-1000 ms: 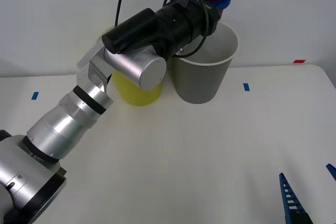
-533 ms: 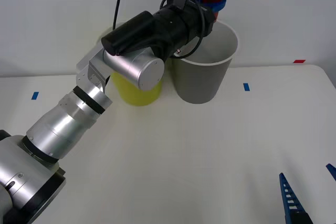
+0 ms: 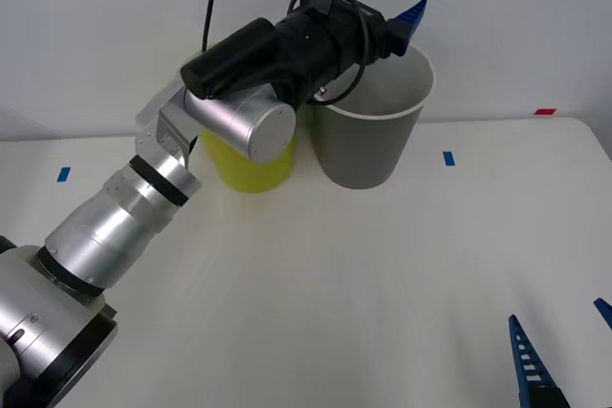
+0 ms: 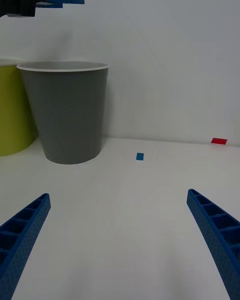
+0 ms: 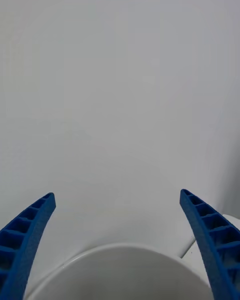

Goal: Put cans in the gray bin and PET bottles in the light green bin.

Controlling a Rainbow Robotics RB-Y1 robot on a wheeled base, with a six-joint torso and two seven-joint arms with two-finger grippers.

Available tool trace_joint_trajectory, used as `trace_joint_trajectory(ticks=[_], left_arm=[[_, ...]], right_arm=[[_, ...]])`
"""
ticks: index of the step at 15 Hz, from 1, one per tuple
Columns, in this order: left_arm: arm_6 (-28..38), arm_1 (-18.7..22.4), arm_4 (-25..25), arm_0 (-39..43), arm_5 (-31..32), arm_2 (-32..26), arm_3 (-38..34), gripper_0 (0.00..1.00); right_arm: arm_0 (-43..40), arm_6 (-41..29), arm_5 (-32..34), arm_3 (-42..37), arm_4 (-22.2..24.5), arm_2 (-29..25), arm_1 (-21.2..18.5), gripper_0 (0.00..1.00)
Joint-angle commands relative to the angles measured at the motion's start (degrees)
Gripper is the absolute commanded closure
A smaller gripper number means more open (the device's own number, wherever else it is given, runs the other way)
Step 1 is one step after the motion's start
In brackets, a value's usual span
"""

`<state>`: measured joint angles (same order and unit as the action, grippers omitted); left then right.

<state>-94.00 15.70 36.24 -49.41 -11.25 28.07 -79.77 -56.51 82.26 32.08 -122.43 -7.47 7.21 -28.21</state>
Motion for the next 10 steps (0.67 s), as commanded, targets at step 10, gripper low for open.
trace_joint_trajectory(ticks=[10], left_arm=[[0.84,-0.23,0.05,-0.07,-0.08,-0.21,-0.3,0.0]], right_arm=[[0.0,0.0,0.0,0.0,0.0,0.0,0.0,0.05]])
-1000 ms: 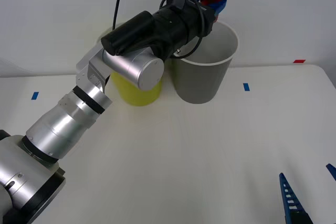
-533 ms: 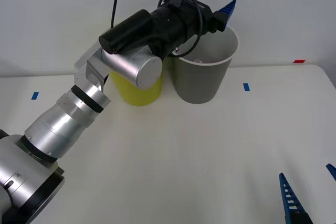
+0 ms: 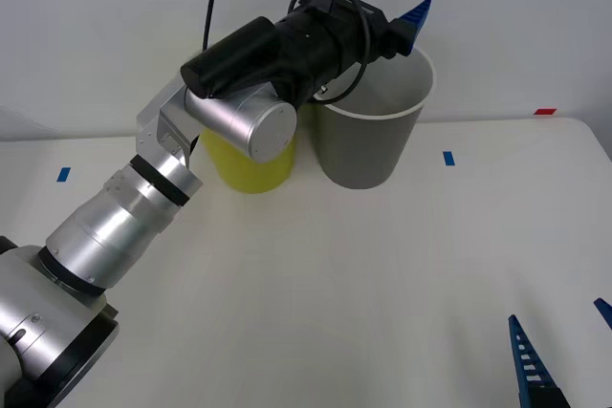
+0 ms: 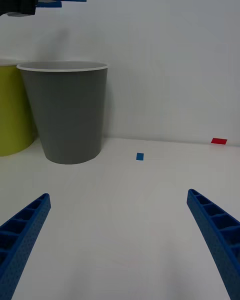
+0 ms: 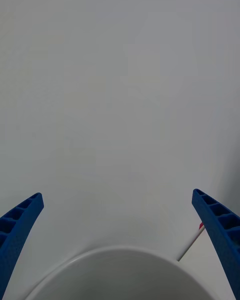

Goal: Put cans in the gray bin and PET bottles in the light green bin.

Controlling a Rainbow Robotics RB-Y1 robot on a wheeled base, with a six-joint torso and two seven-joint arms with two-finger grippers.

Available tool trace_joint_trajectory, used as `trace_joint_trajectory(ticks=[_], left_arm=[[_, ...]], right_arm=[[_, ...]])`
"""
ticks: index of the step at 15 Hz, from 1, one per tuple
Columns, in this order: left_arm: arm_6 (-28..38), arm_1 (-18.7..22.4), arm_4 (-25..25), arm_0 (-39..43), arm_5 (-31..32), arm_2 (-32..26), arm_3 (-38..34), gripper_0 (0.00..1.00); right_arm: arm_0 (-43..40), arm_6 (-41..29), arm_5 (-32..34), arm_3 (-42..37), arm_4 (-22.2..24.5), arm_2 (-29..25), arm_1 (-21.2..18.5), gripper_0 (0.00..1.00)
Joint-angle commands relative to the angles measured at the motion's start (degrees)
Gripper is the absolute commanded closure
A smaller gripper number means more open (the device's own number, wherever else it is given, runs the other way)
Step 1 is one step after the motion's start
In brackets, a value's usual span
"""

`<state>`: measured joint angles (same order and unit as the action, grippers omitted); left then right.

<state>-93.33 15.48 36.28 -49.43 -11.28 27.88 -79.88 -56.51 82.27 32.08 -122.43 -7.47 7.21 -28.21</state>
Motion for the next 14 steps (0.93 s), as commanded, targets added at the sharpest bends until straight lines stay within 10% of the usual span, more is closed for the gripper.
trace_joint_trajectory(ticks=[1,10,14], left_arm=[[0.43,-0.01,0.1,0.04,-0.06,-0.19,-0.98,0.0],[0.69,8.69,1.69,9.44,-27.57,-13.2,-29.72,0.0],[0.08,13.44,2.92,16.74,-27.92,-19.88,-38.77,0.0]], right_arm=[[0.0,0.0,0.0,0.0,0.0,0.0,0.0,0.05],[0.0,0.0,0.0,0.0,0.0,0.0,0.0,0.05],[0.0,0.0,0.0,0.0,0.0,0.0,0.0,0.05]])
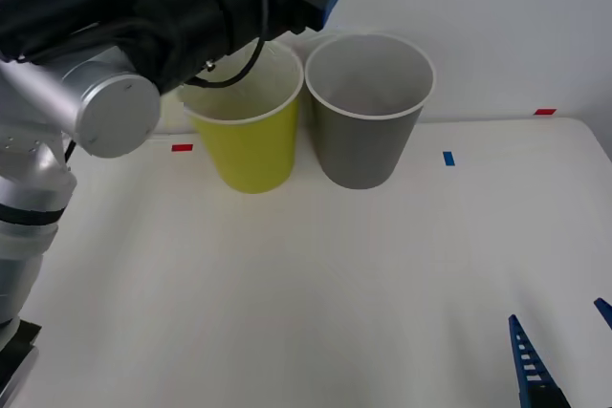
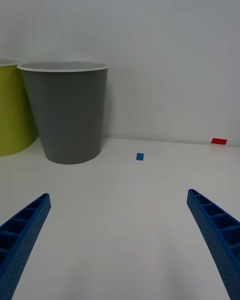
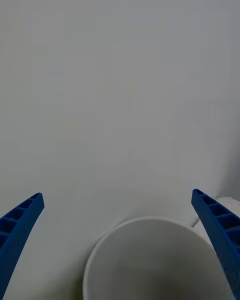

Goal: Put cans in the gray bin and PET bottles in the light green bin.

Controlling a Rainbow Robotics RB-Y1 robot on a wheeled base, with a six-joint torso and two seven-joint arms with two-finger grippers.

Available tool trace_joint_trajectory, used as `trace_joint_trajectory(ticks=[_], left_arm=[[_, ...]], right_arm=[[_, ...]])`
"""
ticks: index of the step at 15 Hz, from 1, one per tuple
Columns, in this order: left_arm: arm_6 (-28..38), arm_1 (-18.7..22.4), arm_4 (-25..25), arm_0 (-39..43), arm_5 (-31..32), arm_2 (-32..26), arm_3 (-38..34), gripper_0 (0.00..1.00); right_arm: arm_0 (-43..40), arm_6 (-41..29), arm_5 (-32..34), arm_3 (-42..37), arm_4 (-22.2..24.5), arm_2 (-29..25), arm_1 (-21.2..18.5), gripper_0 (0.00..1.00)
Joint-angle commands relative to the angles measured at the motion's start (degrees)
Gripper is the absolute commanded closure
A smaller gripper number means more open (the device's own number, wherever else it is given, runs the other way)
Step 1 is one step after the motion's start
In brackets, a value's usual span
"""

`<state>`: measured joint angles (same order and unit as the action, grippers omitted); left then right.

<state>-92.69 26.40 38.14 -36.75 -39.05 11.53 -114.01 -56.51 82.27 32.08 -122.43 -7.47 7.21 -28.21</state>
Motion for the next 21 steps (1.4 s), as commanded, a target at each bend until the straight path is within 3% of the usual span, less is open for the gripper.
trace_joint_trajectory(ticks=[1,4,8,16,18,21], left_arm=[[-0.56,3.48,1.42,6.51,-0.15,-5.2,-7.19,0.0],[-1.27,3.92,5.28,13.72,-0.41,-10.65,-13.69,0.0],[-2.23,3.3,5.63,24.36,-0.59,-17.5,-21.17,0.0],[-2.32,2.78,5.11,38.42,-0.06,-30.07,-23.63,0.0],[-2.32,2.78,5.19,41.85,1.96,-31.13,-23.63,0.0],[-2.5,3.22,4.4,49.67,11.89,-30.25,-23.71,0.0]], right_arm=[[0.0,0.0,0.0,0.0,0.0,0.0,0.0,0.05],[0.0,0.0,0.0,0.0,0.0,0.0,0.0,0.06],[0.0,0.0,0.0,0.0,0.0,0.0,0.0,0.06],[0.0,0.0,0.0,0.0,0.0,0.0,0.0,0.05],[0.0,0.0,0.0,0.0,0.0,0.0,0.0,0.05],[0.0,0.0,0.0,0.0,0.0,0.0,0.0,0.05]])
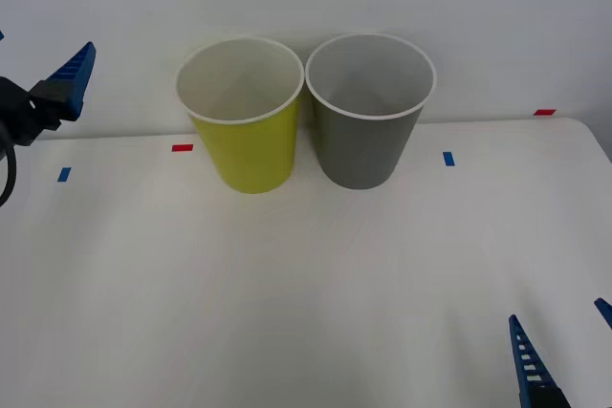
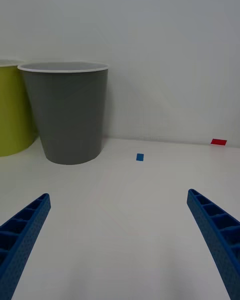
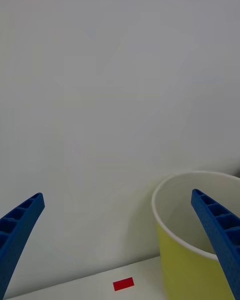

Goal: Put cans in the gray bin and PET bottles in the light green bin.

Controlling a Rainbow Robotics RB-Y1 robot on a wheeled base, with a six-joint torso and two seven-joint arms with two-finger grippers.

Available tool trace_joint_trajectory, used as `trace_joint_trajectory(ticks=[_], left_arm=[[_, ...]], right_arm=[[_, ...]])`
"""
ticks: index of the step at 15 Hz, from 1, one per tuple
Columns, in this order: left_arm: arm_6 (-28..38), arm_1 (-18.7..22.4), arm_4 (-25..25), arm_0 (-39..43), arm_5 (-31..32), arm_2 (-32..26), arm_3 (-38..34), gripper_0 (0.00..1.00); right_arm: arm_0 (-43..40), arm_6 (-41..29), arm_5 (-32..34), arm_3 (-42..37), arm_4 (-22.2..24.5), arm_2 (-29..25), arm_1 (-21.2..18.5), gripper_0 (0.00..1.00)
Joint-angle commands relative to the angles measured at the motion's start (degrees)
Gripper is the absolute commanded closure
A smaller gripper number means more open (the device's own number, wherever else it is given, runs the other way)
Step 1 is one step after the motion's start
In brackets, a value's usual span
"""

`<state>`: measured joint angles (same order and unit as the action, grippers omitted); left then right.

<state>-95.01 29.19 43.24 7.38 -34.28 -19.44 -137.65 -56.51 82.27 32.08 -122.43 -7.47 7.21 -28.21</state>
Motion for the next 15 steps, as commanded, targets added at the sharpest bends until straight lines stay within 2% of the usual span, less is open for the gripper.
trace_joint_trajectory(ticks=[1,5,8,10,12,15], left_arm=[[-0.26,0.52,-0.88,8.61,10.64,1.16,-0.25,0.0],[-0.88,0.52,-1.85,26.1,29.36,6.25,-3.85,0.0],[-1.49,0.52,-2.46,34.45,37.36,9.86,-4.65,0.0],[-1.76,0.43,-2.81,36.91,38.33,11.0,-4.56,0.0],[-2.28,-2.65,-3.43,38.41,38.24,12.85,-4.56,0.0],[-4.74,-7.13,-9.23,41.48,39.56,15.57,-4.56,0.0]], right_arm=[[0.0,0.0,0.0,0.0,0.0,0.0,0.0,0.05],[0.0,0.0,0.0,0.0,0.0,0.0,0.0,0.05],[0.0,0.0,0.0,0.0,0.0,0.0,0.0,0.05],[0.0,0.0,0.0,0.0,0.0,0.0,0.0,0.05],[0.0,0.0,0.0,0.0,0.0,0.0,0.0,0.05],[0.0,0.0,0.0,0.0,0.0,0.0,0.0,0.05]])
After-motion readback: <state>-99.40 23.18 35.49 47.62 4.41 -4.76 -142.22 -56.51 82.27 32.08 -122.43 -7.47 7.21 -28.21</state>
